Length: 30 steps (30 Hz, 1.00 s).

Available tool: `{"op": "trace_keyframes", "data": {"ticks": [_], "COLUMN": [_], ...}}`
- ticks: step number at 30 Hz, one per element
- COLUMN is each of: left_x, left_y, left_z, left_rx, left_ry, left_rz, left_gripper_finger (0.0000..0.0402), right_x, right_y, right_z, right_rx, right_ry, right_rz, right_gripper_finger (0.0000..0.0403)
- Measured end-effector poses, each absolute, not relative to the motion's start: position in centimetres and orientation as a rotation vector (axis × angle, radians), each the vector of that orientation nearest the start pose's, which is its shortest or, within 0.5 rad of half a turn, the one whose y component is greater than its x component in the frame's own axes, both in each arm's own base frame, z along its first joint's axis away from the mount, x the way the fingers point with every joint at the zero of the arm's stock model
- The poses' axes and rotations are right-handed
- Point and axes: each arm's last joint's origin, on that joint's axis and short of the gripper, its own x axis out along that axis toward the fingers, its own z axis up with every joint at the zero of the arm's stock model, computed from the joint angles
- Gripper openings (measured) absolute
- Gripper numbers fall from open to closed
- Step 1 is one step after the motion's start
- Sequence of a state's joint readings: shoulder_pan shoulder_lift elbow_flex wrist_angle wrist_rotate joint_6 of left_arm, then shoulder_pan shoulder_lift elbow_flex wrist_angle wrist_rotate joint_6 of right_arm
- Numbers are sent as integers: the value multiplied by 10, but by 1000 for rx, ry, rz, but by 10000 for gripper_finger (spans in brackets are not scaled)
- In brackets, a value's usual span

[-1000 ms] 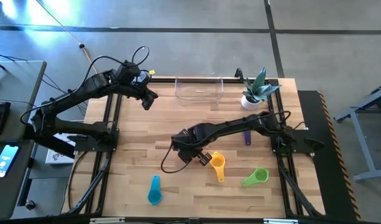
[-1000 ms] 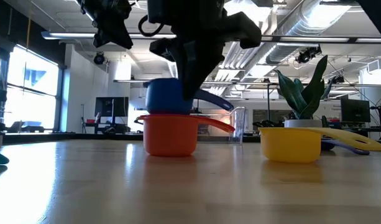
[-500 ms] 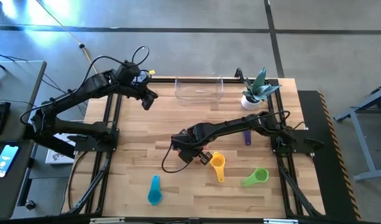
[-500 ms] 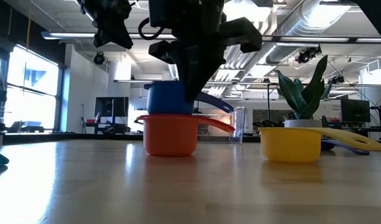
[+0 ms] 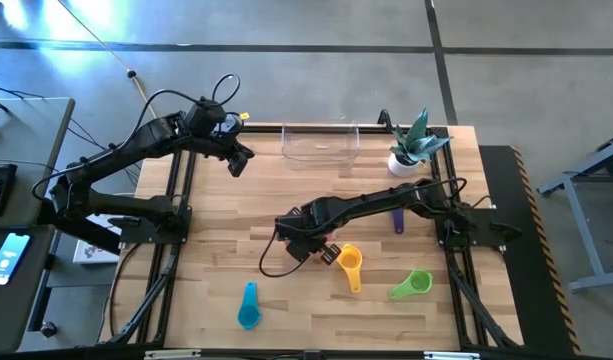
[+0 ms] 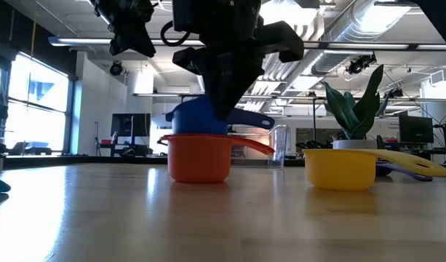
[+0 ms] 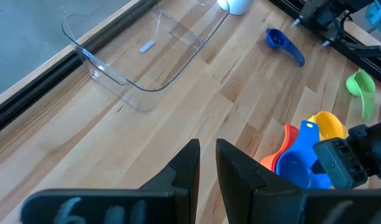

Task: Nest measuring cups in basket
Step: Stack the top left blue measuring cup on top of the red measuring cup, then stack the yellow measuring cup on top of the blue measuring cup

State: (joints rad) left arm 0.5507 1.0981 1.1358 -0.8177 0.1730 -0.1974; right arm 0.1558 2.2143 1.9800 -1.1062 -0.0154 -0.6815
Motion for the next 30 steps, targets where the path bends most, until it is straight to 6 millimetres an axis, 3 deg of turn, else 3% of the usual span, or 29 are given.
{"op": "trace_keyframes", "data": {"ticks": [16, 20, 30], "left_x": [182, 182, 182], "left_y": [106, 106, 106], "left_z": [340, 340, 340], "left_rx": [-464, -464, -446], "left_ry": [699, 700, 703], "left_rz": [431, 431, 424], "left_gripper_finger": [44, 44, 44], "right_x": [447, 443, 430], "right_y": [70, 70, 78], "right_z": [224, 234, 245], "right_rx": [-625, -467, 134], "right_ry": [1260, 1280, 1376], "right_rz": [505, 380, -54], "right_gripper_finger": [62, 62, 62]}}
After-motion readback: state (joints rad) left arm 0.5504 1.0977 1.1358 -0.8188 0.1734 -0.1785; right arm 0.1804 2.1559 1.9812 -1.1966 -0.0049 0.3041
